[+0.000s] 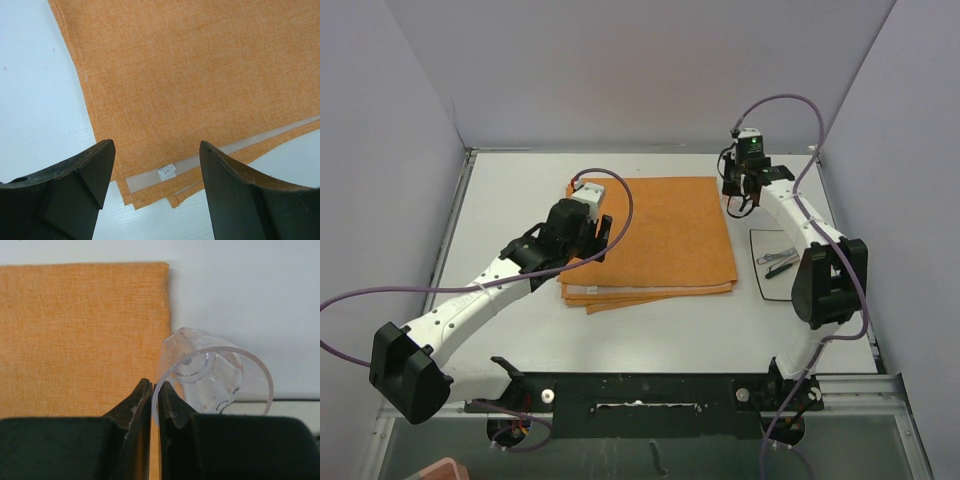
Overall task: Set the dinner table for one person
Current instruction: Place the cup on the napkin.
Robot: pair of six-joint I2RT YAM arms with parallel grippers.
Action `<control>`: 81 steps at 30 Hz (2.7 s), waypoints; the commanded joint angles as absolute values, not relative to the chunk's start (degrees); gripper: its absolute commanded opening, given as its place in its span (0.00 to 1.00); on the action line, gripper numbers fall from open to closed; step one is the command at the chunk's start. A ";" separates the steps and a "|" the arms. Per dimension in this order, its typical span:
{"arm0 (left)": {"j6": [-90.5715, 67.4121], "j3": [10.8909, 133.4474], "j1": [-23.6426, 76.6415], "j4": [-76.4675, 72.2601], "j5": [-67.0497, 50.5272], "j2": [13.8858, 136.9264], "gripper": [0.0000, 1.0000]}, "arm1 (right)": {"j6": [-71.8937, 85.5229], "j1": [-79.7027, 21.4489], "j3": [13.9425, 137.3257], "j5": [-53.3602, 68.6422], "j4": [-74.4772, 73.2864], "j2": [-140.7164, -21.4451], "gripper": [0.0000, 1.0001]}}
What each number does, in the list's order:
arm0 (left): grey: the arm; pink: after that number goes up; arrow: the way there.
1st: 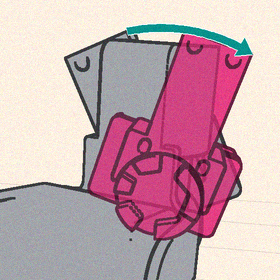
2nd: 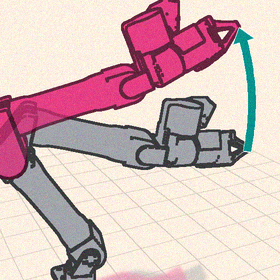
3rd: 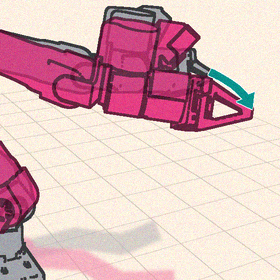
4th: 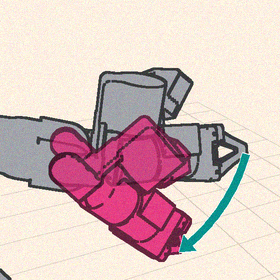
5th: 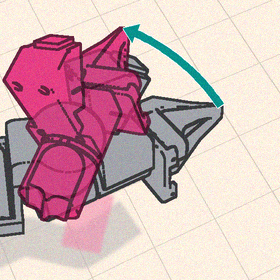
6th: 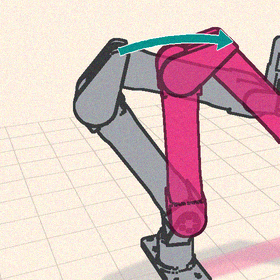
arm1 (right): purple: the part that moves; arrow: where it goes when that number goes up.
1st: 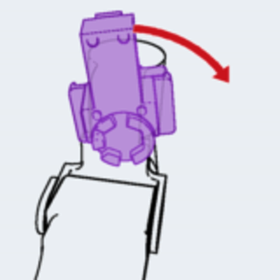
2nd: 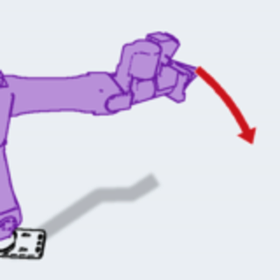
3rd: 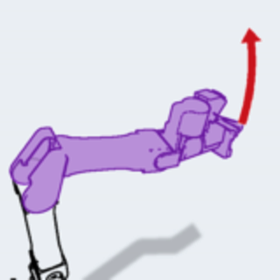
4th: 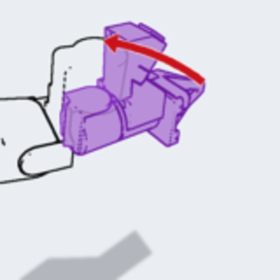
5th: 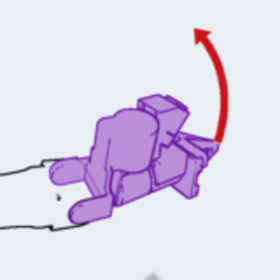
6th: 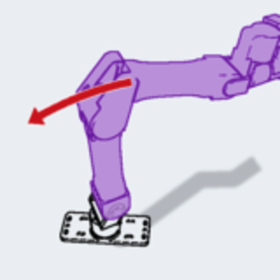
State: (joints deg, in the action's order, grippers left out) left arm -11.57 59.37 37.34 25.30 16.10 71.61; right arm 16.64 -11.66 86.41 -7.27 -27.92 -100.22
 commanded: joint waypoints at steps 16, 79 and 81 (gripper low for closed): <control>-12.16 59.33 37.00 18.77 19.09 72.39 0.66 | 2.13 -19.32 95.92 1.84 -23.99 -109.92 0.00; -10.81 60.30 36.92 20.21 17.23 71.05 0.66 | 0.63 -18.94 106.79 -0.12 -23.65 -126.97 0.00; -10.81 60.29 36.90 20.21 17.14 71.02 0.66 | 0.35 -19.05 107.33 -0.04 -23.39 -126.83 0.09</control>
State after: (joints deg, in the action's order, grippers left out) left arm -10.28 58.30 37.01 22.68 17.56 72.71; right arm 0.60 -18.59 105.16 -1.04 -25.34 -125.03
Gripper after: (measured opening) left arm 0.661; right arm 0.065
